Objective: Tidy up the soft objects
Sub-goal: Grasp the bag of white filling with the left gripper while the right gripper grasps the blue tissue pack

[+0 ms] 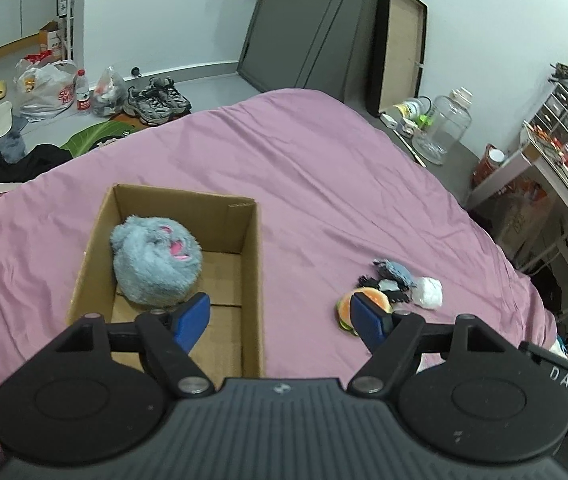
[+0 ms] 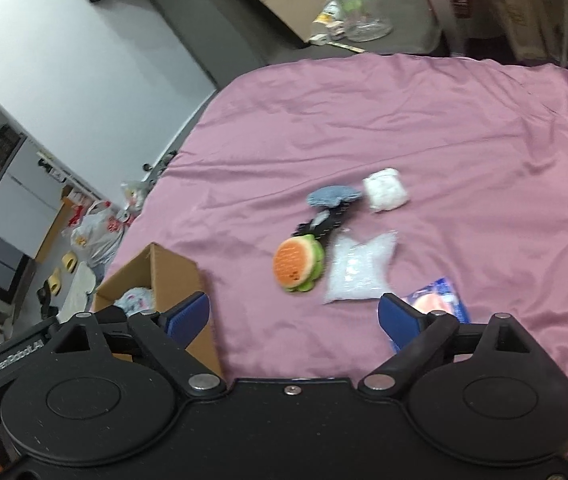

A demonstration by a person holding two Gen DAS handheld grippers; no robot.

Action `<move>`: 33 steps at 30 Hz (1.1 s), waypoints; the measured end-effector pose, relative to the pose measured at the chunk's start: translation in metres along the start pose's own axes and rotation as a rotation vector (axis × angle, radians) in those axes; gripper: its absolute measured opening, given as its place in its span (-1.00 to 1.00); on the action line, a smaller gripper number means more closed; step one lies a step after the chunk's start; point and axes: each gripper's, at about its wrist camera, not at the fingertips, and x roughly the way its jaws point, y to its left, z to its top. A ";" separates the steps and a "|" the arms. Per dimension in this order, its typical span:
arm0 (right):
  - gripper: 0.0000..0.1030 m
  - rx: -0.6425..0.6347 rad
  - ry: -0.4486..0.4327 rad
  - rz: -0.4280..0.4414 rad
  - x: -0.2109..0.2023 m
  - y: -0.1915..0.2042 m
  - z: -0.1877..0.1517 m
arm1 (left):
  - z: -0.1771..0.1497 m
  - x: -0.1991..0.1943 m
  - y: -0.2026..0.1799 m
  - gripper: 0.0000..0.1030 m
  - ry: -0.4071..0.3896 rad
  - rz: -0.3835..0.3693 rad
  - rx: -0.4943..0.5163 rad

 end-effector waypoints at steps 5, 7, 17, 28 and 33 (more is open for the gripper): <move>0.78 0.049 0.007 -0.023 0.004 -0.020 0.000 | -0.006 -0.001 -0.016 0.47 0.002 -0.002 0.019; 0.78 0.067 0.006 -0.028 0.004 -0.027 0.002 | -0.007 0.000 -0.022 0.47 0.001 -0.001 0.024; 0.78 0.162 0.002 -0.081 0.011 -0.060 0.008 | -0.016 0.013 -0.048 0.47 0.016 0.011 0.029; 0.76 0.309 0.055 -0.136 0.035 -0.092 0.003 | -0.017 0.041 -0.076 0.47 0.034 0.007 0.039; 0.74 0.377 0.097 -0.162 0.050 -0.102 0.000 | -0.019 0.064 -0.086 0.47 0.076 -0.004 0.028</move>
